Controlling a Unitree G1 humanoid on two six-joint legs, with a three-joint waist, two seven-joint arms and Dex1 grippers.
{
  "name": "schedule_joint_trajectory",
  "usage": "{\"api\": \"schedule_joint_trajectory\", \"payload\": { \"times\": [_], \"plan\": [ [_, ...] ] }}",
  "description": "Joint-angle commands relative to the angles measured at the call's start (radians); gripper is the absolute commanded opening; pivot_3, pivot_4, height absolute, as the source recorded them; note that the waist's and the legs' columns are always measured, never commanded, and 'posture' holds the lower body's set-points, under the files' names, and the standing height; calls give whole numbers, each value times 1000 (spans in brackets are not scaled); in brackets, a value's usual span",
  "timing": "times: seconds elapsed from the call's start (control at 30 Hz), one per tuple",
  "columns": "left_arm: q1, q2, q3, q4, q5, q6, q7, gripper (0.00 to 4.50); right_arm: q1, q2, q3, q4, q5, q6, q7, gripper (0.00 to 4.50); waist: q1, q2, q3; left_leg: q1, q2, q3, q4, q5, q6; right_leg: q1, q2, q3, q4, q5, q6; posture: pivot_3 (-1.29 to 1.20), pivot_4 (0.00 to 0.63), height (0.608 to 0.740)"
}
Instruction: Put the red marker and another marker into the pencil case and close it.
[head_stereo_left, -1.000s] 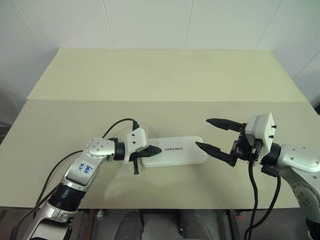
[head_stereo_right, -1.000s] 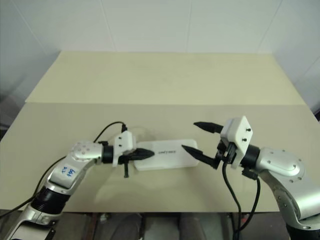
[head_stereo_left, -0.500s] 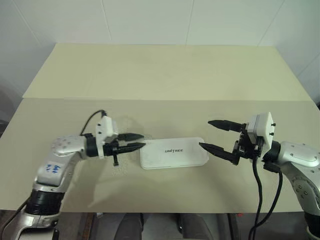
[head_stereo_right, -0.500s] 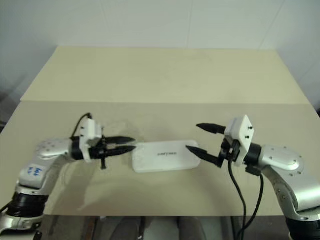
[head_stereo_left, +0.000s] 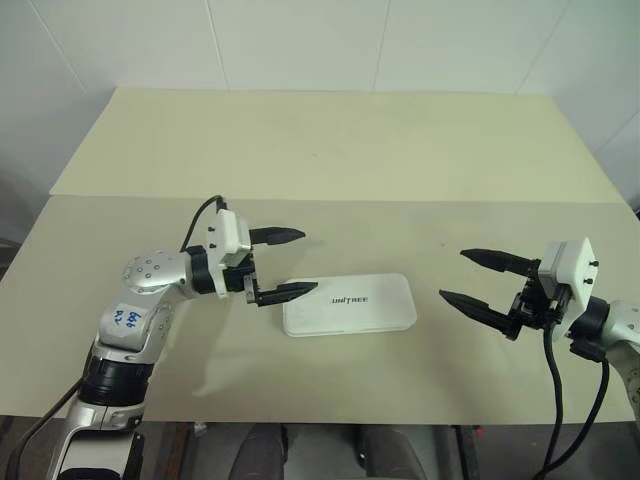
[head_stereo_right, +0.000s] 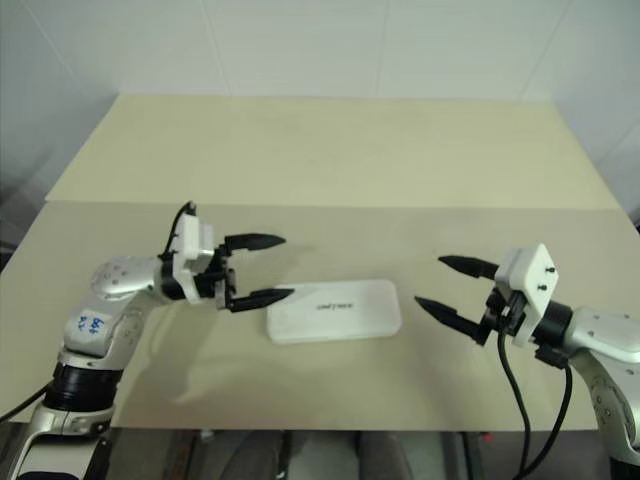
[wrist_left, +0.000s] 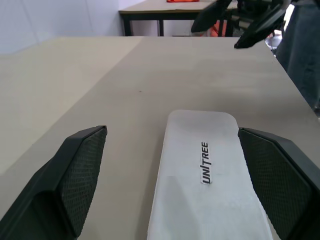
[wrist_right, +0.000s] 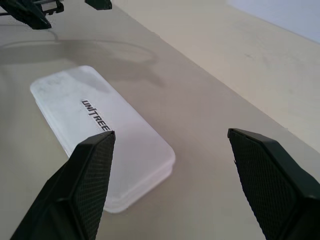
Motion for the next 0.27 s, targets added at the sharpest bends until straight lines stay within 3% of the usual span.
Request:
{"api": "schedule_joint_trajectory", "payload": {
  "times": [0.03, 0.27],
  "plan": [
    [-24, -15, -4, 9, 17, -30, 17, 4480, 21, -3, -48, -29, 4, -31, 0, 3836, -2, 0, 0, 0, 0, 0, 0, 0, 0, 0, 0, 0, 0, 0, 0, 0, 150, 740],
    [0, -16, 7, -30, 0, 3, 38, 4480, 62, 24, -30, -65, 6, -34, -38, 3836, 0, 0, 0, 0, 0, 0, 0, 0, 0, 0, 0, 0, 1, 0, 0, 0, 150, 740]
  ]
}}
